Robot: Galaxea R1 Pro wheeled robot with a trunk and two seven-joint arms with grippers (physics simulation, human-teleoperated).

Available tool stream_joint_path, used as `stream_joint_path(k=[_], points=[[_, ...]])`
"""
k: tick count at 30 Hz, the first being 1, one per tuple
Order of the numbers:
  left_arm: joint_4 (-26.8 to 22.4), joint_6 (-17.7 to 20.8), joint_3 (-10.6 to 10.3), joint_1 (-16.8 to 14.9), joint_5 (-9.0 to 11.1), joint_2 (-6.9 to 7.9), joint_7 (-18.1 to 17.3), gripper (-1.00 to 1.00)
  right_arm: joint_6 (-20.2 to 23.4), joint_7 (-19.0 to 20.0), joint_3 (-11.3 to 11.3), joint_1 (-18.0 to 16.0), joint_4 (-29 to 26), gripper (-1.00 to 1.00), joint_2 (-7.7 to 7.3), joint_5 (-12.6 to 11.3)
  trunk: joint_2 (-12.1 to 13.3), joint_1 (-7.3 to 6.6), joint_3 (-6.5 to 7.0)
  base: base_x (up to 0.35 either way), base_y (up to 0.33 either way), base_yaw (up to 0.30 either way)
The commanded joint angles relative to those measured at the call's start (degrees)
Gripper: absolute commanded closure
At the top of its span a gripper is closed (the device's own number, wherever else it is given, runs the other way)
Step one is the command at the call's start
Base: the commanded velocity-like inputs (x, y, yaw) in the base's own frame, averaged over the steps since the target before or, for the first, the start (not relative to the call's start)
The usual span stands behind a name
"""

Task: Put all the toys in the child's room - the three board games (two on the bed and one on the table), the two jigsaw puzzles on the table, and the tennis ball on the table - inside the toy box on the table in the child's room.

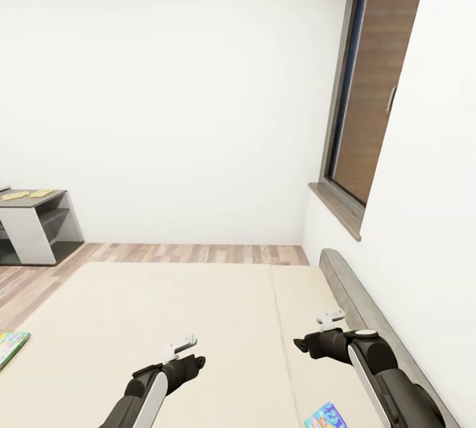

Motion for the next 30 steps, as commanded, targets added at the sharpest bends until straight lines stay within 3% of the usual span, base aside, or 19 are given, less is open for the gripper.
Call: stream_joint_path(k=[1,30], points=[[-0.07,0.18,-0.08,-0.01,0.61,0.01,0.51,-1.0,0.23,0.15,0.05,-0.02,-0.04,-1.0,-0.07,0.08,-0.05,0.03,-0.03,0.012,-0.042,0.0],[-0.07,0.18,-0.07,-0.01,0.61,0.01,0.51,-1.0,0.25,0.12,0.02,-0.03,-0.14,-1.0,-0.16,-0.01,-0.05,0.03,-0.03,0.003,-0.011,0.0]])
